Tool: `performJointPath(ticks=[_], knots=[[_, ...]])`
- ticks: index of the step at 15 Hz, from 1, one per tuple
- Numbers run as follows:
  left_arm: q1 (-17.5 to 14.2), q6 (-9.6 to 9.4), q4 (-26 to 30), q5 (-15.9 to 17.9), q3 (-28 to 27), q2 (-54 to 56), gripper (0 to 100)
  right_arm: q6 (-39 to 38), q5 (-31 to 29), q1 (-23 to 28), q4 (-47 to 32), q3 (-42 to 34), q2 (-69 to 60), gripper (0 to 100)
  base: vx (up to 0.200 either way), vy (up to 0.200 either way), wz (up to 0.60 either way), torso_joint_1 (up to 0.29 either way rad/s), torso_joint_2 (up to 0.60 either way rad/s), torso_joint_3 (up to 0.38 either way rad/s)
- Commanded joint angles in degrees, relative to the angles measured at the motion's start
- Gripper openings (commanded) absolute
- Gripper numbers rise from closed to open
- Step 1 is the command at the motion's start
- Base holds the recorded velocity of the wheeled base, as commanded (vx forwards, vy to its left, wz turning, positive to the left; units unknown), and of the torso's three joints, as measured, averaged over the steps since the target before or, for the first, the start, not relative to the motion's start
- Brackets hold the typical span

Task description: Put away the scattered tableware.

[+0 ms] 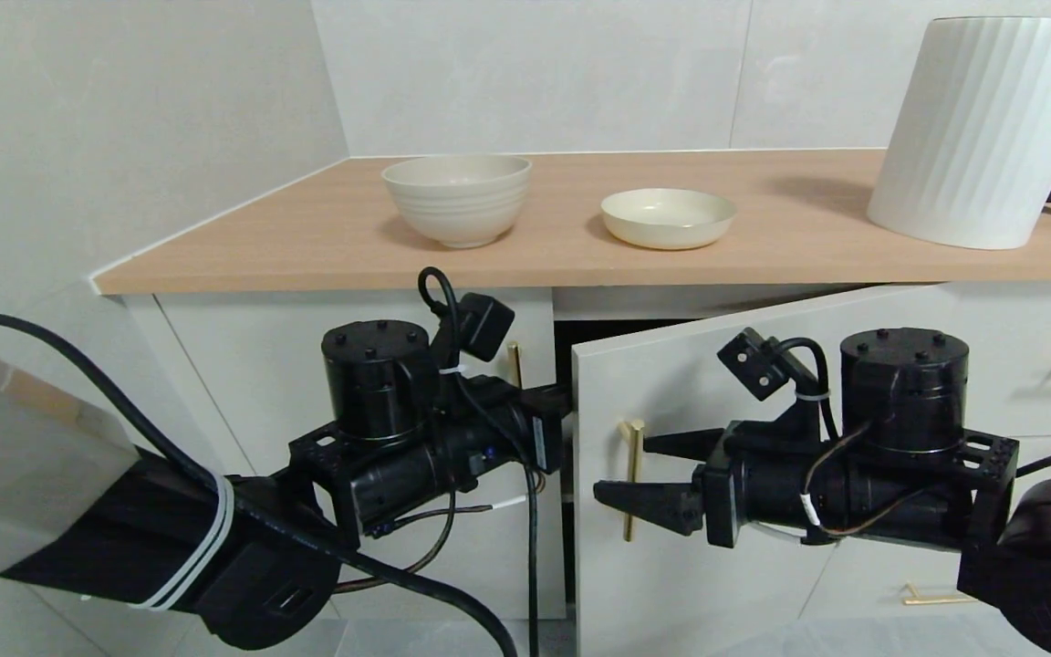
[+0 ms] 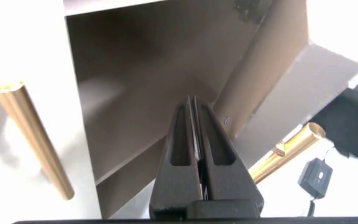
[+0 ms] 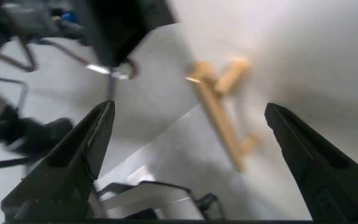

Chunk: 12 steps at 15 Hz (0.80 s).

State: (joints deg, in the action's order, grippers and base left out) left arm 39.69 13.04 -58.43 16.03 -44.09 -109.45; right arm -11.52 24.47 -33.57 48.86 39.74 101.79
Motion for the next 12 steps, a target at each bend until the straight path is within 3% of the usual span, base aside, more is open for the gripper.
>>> performJointPath(ticks=[1,3,6,9,12], knots=[[1.09,0.05,0.16,1.64,-0.2,-0.33,0,0.53,-1.97,1.93,0.97,0.16,-0.19,100,0.0,0.0,0.0,0.0,0.0,0.0],[1.44,0.05,0.16,1.64,-0.29,-0.59,0,1.15,-2.49,4.04,0.89,-0.72,-1.95,100,0.0,0.0,0.0,0.0,0.0,0.0],[1.97,0.14,0.16,1.64,-0.47,-0.86,0,3.08,-4.69,5.62,-0.17,-8.63,-8.63,100,0.0,0.0,0.0,0.0,0.0,0.0],[2.23,0.05,0.07,1.55,-0.47,-0.77,0,8.27,-16.38,3.69,-7.2,-14.69,-16.8,100,0.0,0.0,0.0,0.0,0.0,0.0],[3.02,0.14,0.07,1.37,-0.56,-1.12,0,8.27,-17.52,3.6,-7.55,-19.44,-22.51,100,0.0,0.0,0.0,0.0,0.0,0.0]])
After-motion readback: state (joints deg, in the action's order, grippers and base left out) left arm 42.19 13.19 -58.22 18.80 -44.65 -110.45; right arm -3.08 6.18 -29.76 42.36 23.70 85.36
